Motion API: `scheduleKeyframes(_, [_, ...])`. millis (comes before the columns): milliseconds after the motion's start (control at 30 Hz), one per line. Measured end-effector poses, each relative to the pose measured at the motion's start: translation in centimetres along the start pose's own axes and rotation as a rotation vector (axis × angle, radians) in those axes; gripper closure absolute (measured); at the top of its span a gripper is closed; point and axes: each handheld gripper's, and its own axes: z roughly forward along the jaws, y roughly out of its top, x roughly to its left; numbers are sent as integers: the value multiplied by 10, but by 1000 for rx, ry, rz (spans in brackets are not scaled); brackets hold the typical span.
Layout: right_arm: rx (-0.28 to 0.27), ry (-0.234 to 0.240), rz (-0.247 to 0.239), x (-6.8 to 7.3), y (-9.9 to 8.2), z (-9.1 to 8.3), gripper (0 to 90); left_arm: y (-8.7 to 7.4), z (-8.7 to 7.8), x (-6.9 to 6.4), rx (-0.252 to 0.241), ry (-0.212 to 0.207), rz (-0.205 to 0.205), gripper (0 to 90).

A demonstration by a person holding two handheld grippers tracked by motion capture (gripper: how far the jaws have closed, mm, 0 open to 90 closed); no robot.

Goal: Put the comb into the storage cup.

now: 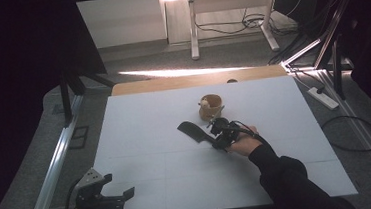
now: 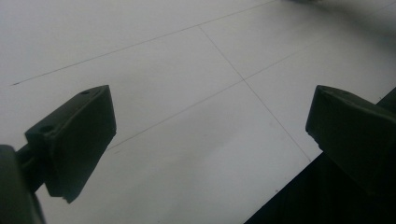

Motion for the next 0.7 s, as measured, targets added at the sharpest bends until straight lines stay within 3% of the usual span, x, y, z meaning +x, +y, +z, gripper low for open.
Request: scheduleKeyframes(700, [-60,10,-40,1,-7,-1,727,0,-2,2,-13,-21,-10,13])
